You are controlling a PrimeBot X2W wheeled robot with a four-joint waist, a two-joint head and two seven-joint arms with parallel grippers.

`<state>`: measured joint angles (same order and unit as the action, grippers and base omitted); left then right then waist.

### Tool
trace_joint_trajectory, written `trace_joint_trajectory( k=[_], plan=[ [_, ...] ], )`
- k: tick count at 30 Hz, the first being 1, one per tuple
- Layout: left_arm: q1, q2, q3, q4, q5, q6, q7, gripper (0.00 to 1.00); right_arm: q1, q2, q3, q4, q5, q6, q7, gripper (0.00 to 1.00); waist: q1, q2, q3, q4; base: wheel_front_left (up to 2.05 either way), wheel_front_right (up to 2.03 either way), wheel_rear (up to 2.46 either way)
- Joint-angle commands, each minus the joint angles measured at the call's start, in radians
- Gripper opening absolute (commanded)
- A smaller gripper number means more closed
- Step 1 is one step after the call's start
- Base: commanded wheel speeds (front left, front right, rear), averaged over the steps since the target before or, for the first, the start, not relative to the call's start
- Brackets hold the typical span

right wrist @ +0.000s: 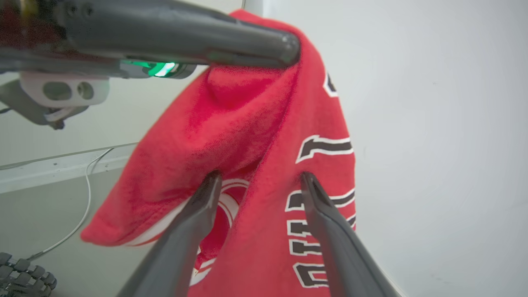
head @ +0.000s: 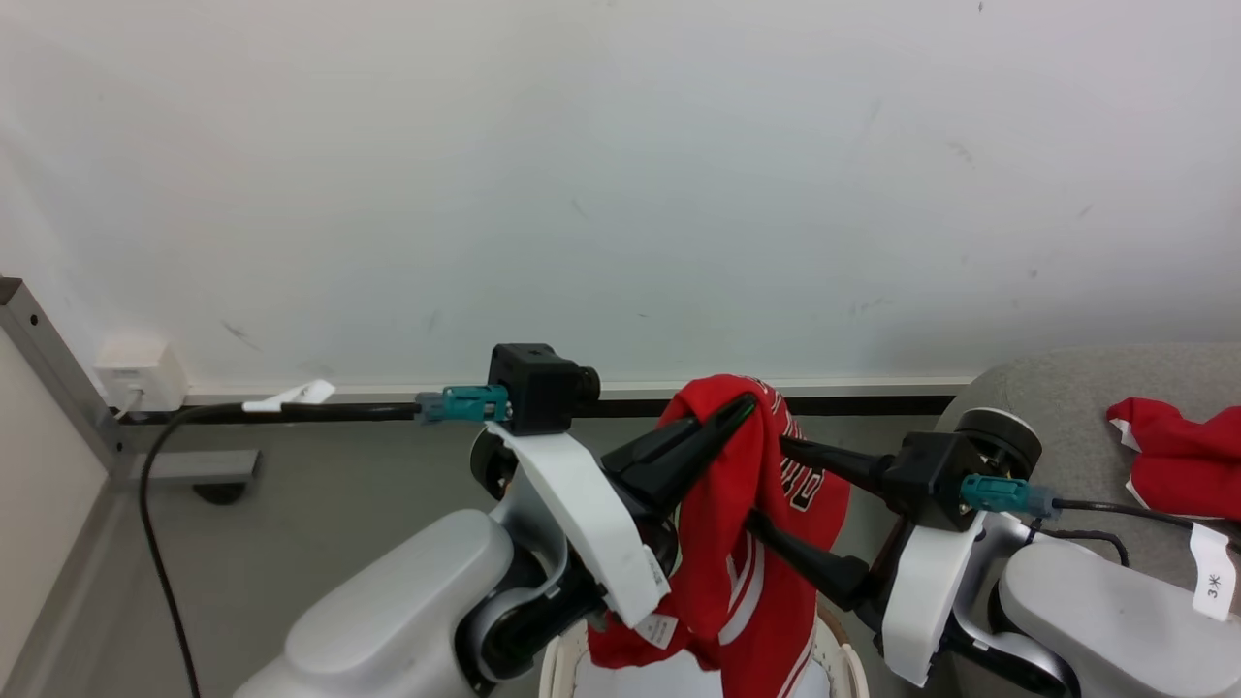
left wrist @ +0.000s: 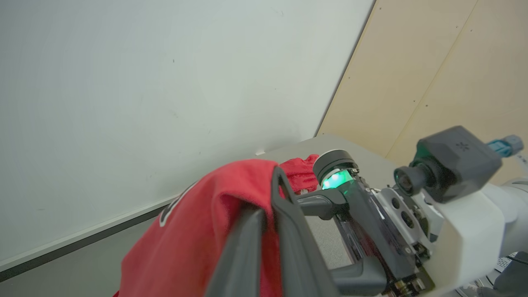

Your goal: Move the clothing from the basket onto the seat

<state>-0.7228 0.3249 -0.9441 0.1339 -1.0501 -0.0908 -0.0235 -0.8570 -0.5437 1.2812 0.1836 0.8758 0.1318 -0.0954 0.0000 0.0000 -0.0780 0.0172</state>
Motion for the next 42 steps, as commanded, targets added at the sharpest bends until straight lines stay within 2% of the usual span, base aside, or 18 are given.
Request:
trace_joint_trajectory(
  k=[1, 7, 19, 22, 23, 30, 37, 38, 41, 42],
  plan=[
    [-0.01, -0.005, 0.0, -0.002, 0.002, 0.0, 0.001, 0.0, 0.001, 0.01, -0.001, 0.004, 0.005, -0.002, -0.004, 1.0, 0.0, 0.0, -0.001, 0.0, 0.0, 0.0, 0.0],
    [-0.016, -0.014, -0.002, -0.015, 0.008, 0.005, -0.003, 0.0, 0.029, 0.061, -0.001, 0.05, -0.031, -0.002, -0.011, 1.0, 0.0, 0.0, 0.001, -0.002, 0.0, 0.0, 0.0],
    [-0.023, -0.022, 0.0, -0.059, -0.006, 0.013, 0.0, 0.0, 0.051, 0.256, -0.057, 0.398, -0.148, -0.002, -0.129, 1.0, 0.0, 0.0, 0.009, 0.014, 0.0, 0.0, 0.0],
    [-0.026, -0.024, 0.003, -0.065, -0.011, 0.012, 0.0, 0.0, 0.061, 0.286, -0.087, 0.46, -0.17, -0.002, -0.148, 0.18, 0.0, 0.0, 0.011, 0.024, 0.0, 0.0, 0.0],
    [-0.026, -0.025, 0.003, -0.066, -0.013, 0.01, 0.001, 0.0, 0.064, 0.292, -0.098, 0.477, -0.178, -0.002, -0.155, 0.0, 0.0, 0.0, 0.011, 0.029, 0.0, 0.0, 0.0],
    [-0.02, -0.014, 0.007, -0.052, -0.014, 0.015, -0.005, 0.0, 0.071, 0.297, -0.166, 0.518, -0.183, -0.002, -0.17, 0.0, 0.0, 0.0, 0.009, 0.04, 0.0, 0.0, 0.0],
    [-0.012, -0.006, 0.01, -0.024, -0.005, 0.017, -0.016, 0.0, 0.055, 0.279, -0.306, 0.495, -0.203, -0.002, -0.171, 0.0, 0.0, 0.0, 0.013, 0.028, 0.0, 0.0, 0.0],
    [-0.012, -0.004, 0.01, -0.019, 0.0, 0.02, -0.021, 0.16, 0.055, 0.275, -0.328, 0.491, -0.209, -0.002, -0.171, 0.0, 0.0, 0.0, 0.014, 0.025, 0.0, 0.0, 0.0],
    [-0.007, -0.001, 0.011, 0.003, 0.015, 0.026, -0.036, 0.92, 0.057, 0.267, -0.395, 0.482, -0.223, -0.002, -0.17, 0.0, 0.0, 0.0, 0.014, 0.018, 0.0, 0.0, 0.0],
    [-0.002, -0.001, 0.011, 0.011, 0.019, 0.028, -0.043, 1.0, 0.06, 0.265, -0.418, 0.481, -0.228, -0.002, -0.17, 0.0, 0.0, 0.0, 0.014, 0.016, 0.0, 0.0, 0.0]
  ],
)
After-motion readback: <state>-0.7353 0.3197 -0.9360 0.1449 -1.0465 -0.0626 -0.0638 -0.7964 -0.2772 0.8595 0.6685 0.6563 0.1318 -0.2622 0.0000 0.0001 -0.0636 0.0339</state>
